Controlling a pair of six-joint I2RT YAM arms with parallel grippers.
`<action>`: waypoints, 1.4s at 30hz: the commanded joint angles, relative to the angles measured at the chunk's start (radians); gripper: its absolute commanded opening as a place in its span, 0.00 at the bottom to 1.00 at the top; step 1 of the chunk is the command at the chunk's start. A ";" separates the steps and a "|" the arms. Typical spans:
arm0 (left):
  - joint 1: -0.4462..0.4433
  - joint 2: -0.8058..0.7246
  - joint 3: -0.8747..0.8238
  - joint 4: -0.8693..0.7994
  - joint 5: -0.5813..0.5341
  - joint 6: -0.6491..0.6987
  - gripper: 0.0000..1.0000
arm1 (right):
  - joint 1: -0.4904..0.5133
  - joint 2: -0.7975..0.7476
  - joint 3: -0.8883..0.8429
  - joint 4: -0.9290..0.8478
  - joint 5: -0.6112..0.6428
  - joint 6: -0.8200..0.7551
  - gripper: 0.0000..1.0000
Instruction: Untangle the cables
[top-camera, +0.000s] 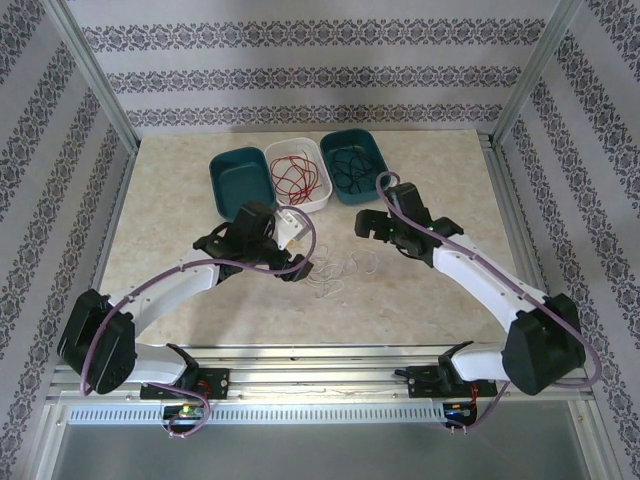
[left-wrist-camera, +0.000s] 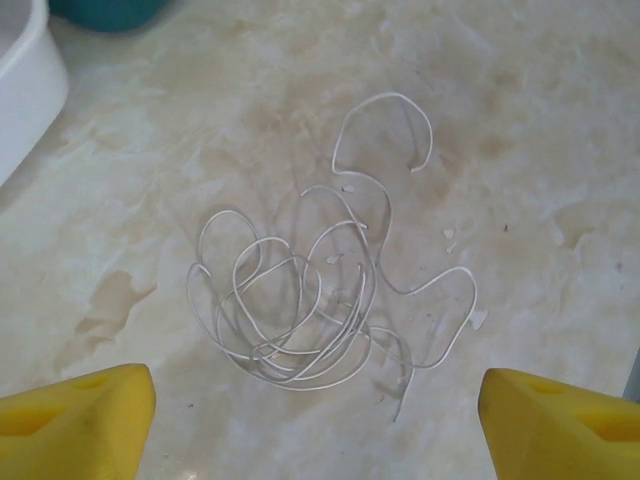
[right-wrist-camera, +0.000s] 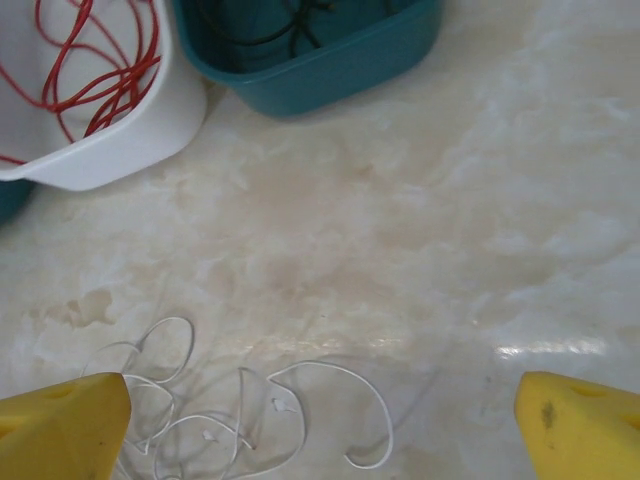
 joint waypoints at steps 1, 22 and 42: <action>-0.015 0.049 0.022 -0.044 0.030 0.180 0.79 | -0.013 -0.050 -0.043 -0.002 0.031 0.051 0.98; -0.099 0.294 0.102 -0.001 -0.084 0.230 0.40 | 0.155 -0.052 -0.210 0.082 -0.204 0.283 0.78; -0.085 0.297 0.067 0.082 -0.077 0.138 0.08 | 0.298 0.165 -0.244 0.248 -0.320 0.391 0.39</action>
